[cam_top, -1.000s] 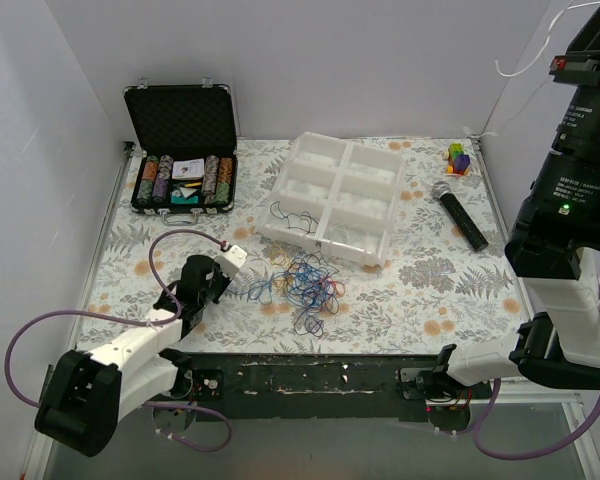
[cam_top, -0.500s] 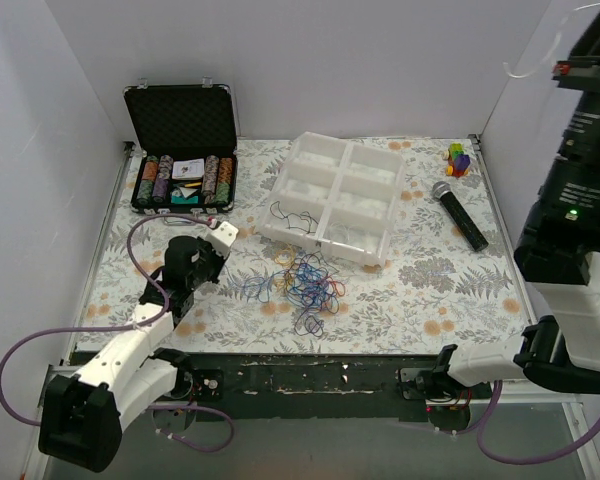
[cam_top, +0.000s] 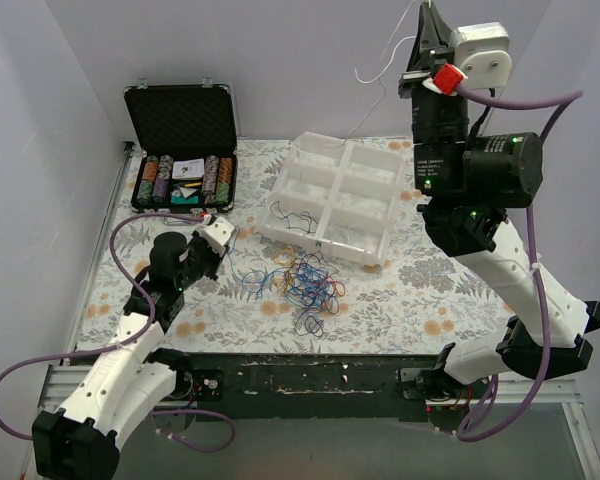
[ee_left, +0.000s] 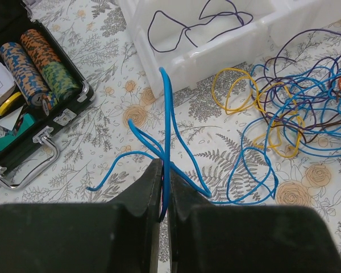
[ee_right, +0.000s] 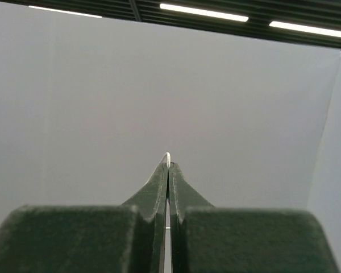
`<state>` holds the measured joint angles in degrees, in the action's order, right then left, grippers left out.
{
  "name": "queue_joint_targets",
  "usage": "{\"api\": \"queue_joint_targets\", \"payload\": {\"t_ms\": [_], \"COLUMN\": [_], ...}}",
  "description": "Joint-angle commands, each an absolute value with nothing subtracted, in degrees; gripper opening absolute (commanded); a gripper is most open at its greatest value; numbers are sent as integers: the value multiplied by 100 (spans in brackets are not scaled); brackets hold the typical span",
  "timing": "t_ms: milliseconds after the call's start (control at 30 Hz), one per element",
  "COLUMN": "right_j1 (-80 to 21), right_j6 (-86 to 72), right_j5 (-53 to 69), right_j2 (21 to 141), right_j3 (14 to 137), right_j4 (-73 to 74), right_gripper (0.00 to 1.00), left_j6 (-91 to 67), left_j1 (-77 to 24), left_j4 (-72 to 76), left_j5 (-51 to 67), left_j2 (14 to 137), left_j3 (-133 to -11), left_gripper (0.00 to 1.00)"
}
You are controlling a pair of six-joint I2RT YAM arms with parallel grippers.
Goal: Untangle the cables
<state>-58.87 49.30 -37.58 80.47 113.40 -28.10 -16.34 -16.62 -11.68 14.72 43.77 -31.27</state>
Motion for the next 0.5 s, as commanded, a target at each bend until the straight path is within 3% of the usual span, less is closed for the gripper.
{"api": "queue_joint_targets", "payload": {"t_ms": [0, 467], "right_j1": [-5468, -4430], "right_j6": [3826, 2224], "right_j5": [-3762, -3270], "right_j2": [7866, 8060], "right_j3": [11022, 10380], "right_j4": [-2568, -1705], "right_gripper": [1, 1], "left_j6": [-1740, -1740], "left_j1": [-1644, -1644], "left_j4": [-1450, -1582], "left_j5": [1714, 1740], "left_j2": [4228, 3999], "left_j3": [-3506, -3586], "left_gripper": [0, 0]}}
